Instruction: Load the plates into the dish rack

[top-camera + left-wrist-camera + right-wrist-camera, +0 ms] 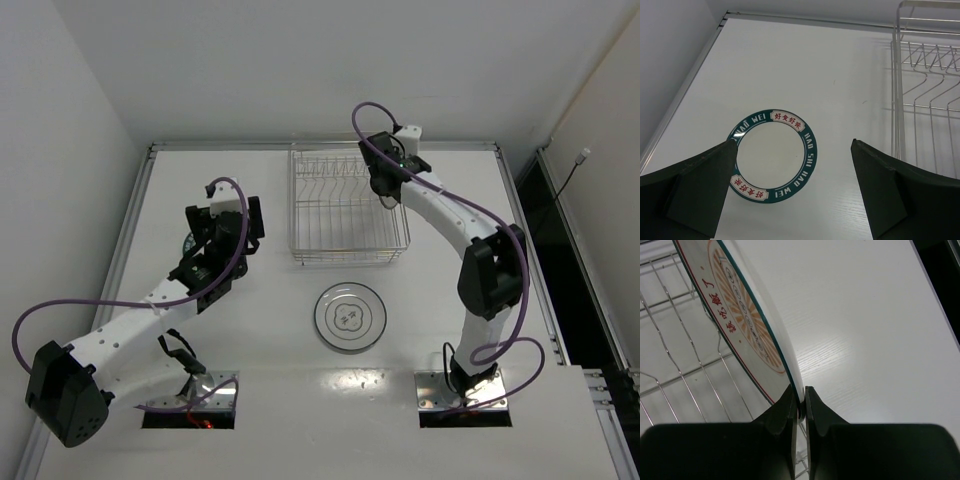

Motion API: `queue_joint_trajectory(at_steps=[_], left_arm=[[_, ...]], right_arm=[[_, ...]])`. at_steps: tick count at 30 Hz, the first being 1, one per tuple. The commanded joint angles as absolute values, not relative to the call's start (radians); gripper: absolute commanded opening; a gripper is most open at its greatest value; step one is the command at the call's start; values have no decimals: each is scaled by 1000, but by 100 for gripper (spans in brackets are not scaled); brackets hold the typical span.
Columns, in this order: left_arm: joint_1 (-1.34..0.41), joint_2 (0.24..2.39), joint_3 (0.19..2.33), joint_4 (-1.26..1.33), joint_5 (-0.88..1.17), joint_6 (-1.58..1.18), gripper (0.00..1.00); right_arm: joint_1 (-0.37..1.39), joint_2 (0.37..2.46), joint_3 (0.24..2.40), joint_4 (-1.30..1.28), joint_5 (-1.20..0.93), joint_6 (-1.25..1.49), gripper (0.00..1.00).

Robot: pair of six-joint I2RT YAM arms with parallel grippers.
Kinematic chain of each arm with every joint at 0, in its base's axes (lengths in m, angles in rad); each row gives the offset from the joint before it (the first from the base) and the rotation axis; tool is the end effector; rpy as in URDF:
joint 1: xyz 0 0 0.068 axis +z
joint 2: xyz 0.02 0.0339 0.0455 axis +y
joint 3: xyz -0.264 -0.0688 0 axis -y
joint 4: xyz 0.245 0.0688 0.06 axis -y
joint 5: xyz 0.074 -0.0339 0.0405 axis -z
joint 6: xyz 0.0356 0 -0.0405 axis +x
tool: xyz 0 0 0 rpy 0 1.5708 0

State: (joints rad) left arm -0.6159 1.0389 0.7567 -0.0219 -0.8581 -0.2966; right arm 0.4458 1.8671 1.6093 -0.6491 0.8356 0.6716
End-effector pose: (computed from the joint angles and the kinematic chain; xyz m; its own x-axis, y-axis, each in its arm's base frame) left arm 0.2041 -0.1114 0.3013 -0.1719 -0.1125 -0.9787 -0.2737 0.9598 -0.0622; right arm 0.3810 0.1528 0.2845 -0.4797 0.2333 -0.8459 0.5386 0.8393 -0.0739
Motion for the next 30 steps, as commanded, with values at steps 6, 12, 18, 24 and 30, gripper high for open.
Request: queue_joint_trajectory(at_steps=[6,12,18,24,30], left_arm=[[-623,1035,798,-5,-870,-284,97],[-623,1026,798,-5,-870,-284,97],[-623,1017,798,-5,-870,-284,97],[-623,1017,798,-5,-861,-284,97],[-623,1017,798,-5,-861,-284,97]], right_arm=[[439,1917,1775,-710,953,710,5],[439,1985,1877,-732,979,680,7],[430,2065,1942,-752,905,652,8],[439,2074,1827,-680,806,632,11],[439,2008,1761,-695,770,600,35]])
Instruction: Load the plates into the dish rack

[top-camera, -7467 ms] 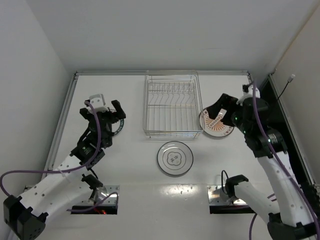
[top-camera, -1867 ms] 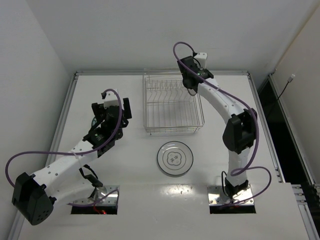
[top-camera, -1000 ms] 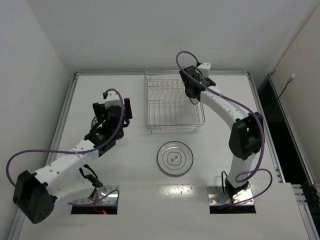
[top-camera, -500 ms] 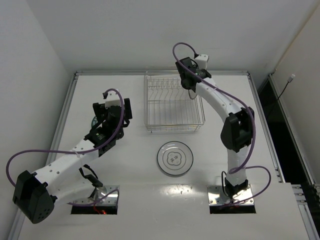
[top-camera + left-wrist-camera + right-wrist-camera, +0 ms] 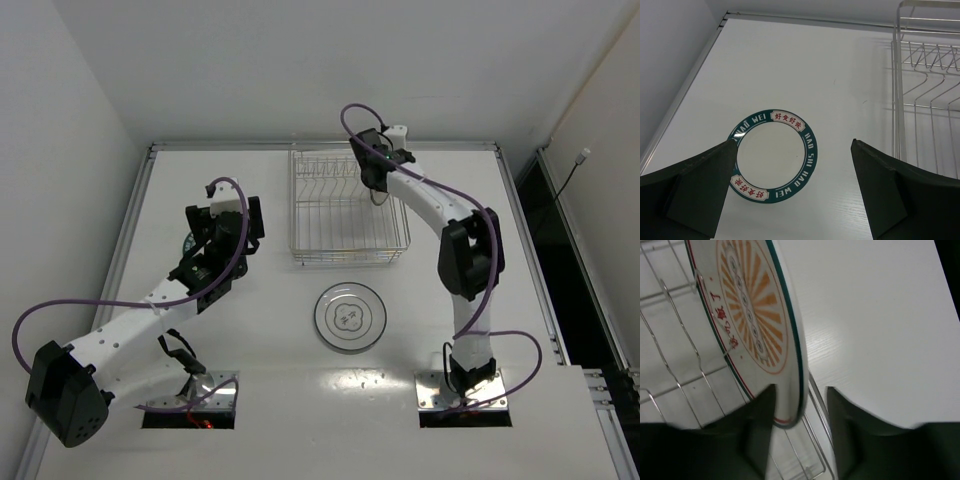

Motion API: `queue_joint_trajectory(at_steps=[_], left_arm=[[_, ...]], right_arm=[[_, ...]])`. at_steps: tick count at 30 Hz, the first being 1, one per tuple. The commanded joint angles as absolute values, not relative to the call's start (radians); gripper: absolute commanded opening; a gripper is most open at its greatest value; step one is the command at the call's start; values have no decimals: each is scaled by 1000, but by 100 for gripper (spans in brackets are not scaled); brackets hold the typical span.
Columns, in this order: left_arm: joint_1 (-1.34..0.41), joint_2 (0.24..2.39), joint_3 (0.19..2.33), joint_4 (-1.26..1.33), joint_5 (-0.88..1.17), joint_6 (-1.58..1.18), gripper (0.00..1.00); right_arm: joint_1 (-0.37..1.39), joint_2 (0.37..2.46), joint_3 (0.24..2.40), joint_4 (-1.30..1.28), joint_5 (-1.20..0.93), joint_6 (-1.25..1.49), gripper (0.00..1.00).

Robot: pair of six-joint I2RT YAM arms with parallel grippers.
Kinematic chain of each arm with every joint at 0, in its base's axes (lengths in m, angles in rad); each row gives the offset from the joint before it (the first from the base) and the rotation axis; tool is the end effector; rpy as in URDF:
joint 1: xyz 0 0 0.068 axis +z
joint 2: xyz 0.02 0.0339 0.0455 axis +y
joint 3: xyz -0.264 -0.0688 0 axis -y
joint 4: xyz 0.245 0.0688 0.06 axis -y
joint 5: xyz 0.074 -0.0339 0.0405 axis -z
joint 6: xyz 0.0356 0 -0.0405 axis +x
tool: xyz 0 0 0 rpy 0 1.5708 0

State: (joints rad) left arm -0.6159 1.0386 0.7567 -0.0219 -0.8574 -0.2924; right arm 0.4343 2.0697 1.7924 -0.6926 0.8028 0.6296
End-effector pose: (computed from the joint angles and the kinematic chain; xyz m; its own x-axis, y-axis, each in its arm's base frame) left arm 0.2040 -0.1114 0.3014 -0.1730 -0.1086 -0.9789 -0.2723 0.9604 -0.0585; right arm 0.4228 0.1679 0.2545 -0.5597 0.1913 -0.8063 0.5025 0.8520 -0.1466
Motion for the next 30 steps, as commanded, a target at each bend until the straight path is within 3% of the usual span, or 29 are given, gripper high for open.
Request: queue_joint_trajectory(at_steps=[1,3,8,9,14,19,27,30], left_arm=[[-623,1026,798,-5,-861,-284,97],[-623,1026,798,-5,-861,-284,97],[-623,1026,798,-5,-871,-275,97],[-623,1026,798,-5,-882,-275,97],[-623,1045,798,5,-893,-265,97],[-623,1075,798,5,-904,-265,97],[-623,1108,798,5,-904,-265,97],[-623,1108,798,5,-904,-265,97]], right_arm=[[439,1988,1737,-704,794,600,49],[439,1930,1695,-715,813,571,54],[448,1516,1373,-637,766,490,60],[448,1443,1277,-612,696,467,60],[420,1026,996,-580,393,466,79],[410,920,905,-664,266,491,80],[400,954,815,-560,179,571,80],[390,1004,840,-499,190,571,71]])
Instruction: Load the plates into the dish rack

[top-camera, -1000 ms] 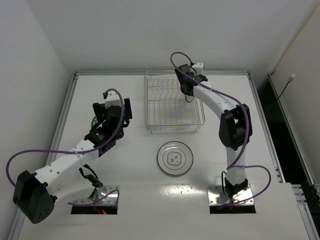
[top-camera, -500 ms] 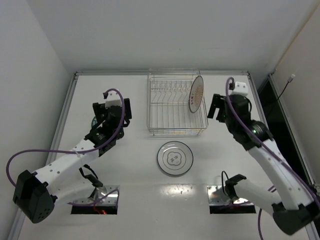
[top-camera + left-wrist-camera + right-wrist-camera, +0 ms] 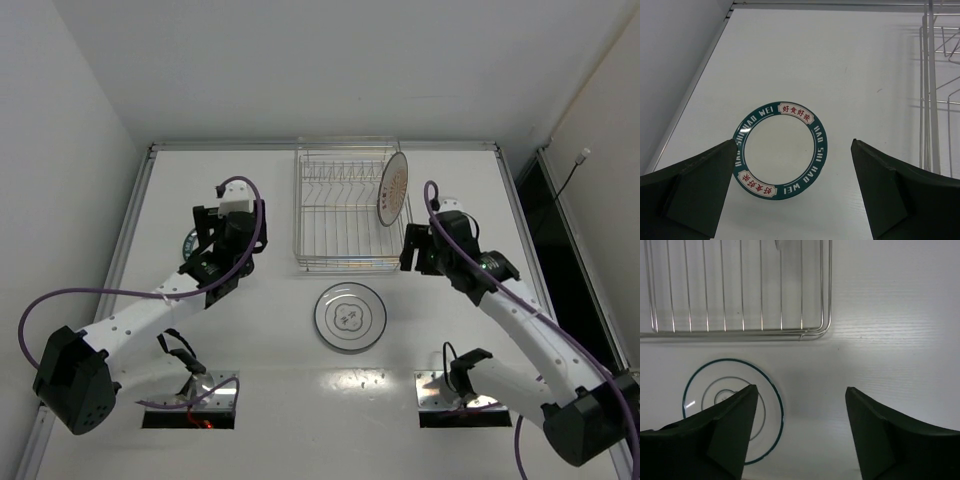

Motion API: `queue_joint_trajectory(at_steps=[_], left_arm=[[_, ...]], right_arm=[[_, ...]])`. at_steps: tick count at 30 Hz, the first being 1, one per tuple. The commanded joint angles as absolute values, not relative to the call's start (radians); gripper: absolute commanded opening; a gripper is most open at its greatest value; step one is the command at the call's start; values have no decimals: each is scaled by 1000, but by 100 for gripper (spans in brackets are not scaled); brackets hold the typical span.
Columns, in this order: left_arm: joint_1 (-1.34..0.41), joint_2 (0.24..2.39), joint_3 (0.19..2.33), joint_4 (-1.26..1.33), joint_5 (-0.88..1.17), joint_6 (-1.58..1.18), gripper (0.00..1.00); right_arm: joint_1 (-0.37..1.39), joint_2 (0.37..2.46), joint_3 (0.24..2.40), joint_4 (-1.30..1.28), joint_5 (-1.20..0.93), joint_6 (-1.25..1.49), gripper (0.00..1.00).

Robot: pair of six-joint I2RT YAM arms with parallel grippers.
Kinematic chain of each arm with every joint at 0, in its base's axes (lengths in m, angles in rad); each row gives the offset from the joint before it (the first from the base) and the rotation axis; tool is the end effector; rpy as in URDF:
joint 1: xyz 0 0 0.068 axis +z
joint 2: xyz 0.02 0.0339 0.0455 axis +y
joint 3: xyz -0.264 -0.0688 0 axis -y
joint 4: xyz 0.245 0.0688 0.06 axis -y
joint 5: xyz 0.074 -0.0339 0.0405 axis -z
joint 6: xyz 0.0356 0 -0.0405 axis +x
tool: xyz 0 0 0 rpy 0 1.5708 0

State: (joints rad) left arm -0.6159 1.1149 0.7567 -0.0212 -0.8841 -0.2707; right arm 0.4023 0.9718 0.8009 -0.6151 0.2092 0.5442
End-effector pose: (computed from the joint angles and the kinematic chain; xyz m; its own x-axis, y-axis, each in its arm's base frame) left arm 0.2150 -0.1185 0.2851 -0.2324 -0.0432 -0.9716 -0.2929 0.9557 0.0276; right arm 0.1866 0.0714 0.2720 -0.6854 0.2588 -0.6807 0.1249 0.9627 0.2402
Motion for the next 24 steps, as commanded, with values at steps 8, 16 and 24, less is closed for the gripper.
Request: queue_joint_trajectory(at_steps=[8,16,24], left_arm=[[-623,1108,798,5,-904,-256,97],[-623,1088,798,5,-894,-256,97],[-623,1069,798,5,-904,-256,97]], right_arm=[[377,1306,1063,-390,244,542,0],[377,1541,1259,-419,314,508,0],[368,1651,1354,-414,304,454,0]])
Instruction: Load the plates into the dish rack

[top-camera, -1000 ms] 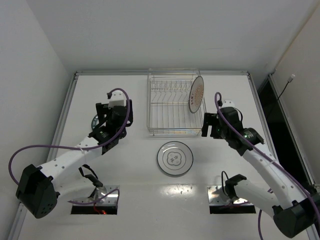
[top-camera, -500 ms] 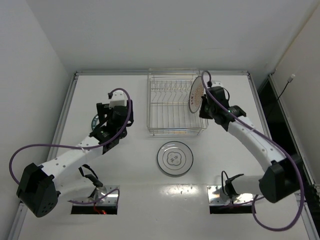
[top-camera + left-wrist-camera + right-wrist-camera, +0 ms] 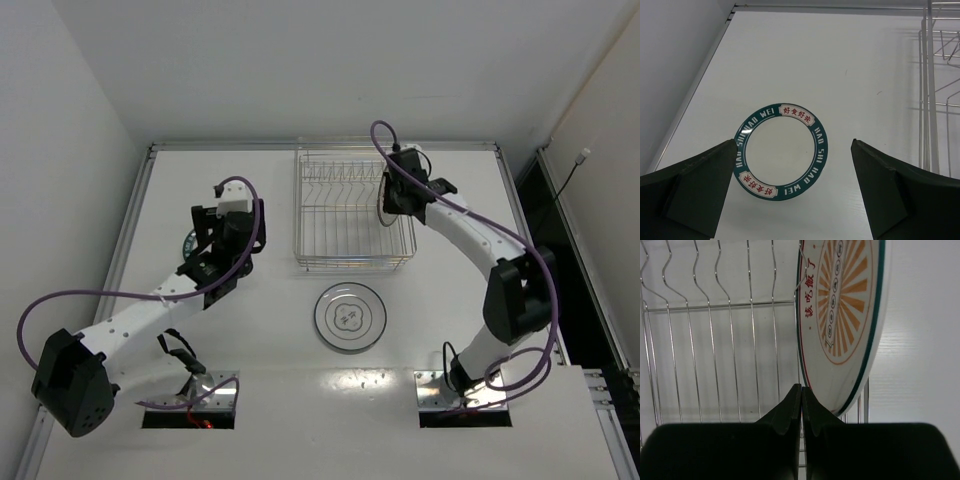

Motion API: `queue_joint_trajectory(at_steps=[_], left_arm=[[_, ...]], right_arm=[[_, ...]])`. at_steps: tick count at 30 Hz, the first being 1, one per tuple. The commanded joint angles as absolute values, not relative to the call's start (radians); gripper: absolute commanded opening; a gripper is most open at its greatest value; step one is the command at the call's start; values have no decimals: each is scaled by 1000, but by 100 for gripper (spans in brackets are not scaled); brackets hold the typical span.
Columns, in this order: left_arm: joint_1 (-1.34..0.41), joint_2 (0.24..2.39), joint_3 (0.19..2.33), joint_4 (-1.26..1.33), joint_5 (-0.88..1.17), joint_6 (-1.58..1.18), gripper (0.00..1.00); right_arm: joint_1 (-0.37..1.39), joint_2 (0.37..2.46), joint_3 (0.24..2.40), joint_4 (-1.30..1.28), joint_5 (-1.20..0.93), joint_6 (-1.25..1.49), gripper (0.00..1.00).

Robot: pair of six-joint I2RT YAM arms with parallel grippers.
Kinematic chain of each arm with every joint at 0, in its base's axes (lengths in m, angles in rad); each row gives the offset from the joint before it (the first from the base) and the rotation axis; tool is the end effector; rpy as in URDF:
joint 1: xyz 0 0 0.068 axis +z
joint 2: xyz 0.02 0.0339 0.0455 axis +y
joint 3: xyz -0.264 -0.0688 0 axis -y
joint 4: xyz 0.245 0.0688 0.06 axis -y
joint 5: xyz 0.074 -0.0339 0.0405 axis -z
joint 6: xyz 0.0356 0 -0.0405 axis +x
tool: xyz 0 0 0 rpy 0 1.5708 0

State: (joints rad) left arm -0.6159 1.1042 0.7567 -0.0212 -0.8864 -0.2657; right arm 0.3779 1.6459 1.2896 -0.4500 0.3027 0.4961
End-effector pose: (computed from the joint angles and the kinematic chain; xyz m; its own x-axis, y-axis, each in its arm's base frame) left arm 0.2135 -0.1173 0.2875 -0.2249 -0.0442 -0.9734 -0.2941 0.9555 0.0245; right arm 0.3432 0.1248 0.2696 -0.6663 0.2243 -0.7111 0.1782 0.9739 0.1403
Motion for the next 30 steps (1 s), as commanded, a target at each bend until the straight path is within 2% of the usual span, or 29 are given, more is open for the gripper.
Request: queue_joint_trajectory(at_steps=[1,10,15,30], left_arm=[[-623,1069,798,5,-904,-256,97],[-623,1069,798,5,-923,-256,97],[-623,1078,798,5,-933,-247,97],[-623,1060,798,5,-933,-247,97]], right_arm=[[368,1660,1367,-414,289,442,0],[377,1599,1419,-505,138,396,0],[377,1529,1324,-526,207,405,0],[377,1585,1380,-601,331,405,0]])
